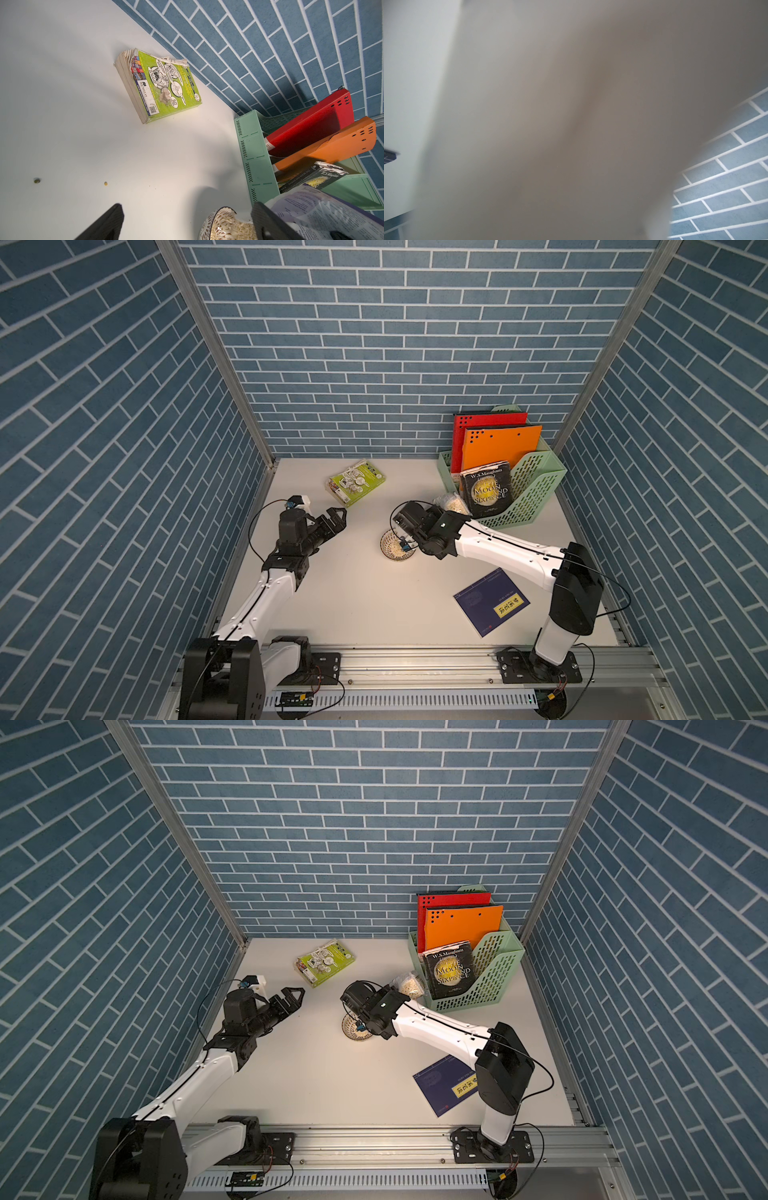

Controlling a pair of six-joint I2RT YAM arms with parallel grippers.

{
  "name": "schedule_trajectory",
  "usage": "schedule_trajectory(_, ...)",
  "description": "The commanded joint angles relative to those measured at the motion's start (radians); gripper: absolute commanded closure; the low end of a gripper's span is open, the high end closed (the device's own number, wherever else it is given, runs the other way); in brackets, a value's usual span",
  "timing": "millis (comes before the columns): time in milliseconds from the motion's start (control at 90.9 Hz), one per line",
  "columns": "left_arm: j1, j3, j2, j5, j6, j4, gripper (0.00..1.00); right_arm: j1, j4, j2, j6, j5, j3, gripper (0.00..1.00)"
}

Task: Pour the oats into the breakfast bowl
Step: Pour the oats into the bowl.

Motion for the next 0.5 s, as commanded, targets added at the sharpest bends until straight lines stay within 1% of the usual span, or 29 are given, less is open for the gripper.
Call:
schedule_trajectory(0,0.008,-0.006,-0.006,0.006,0.017,-0.012,0.0,0.021,0.053,-0.007,-0.039,0.118,0.057,1.0)
schedule_trajectory(484,0.009,0.008,-0.002,0.005,0.019,-0.024,0.0,0.028,0.092,0.002,-0.075,0.152,0.028,1.0)
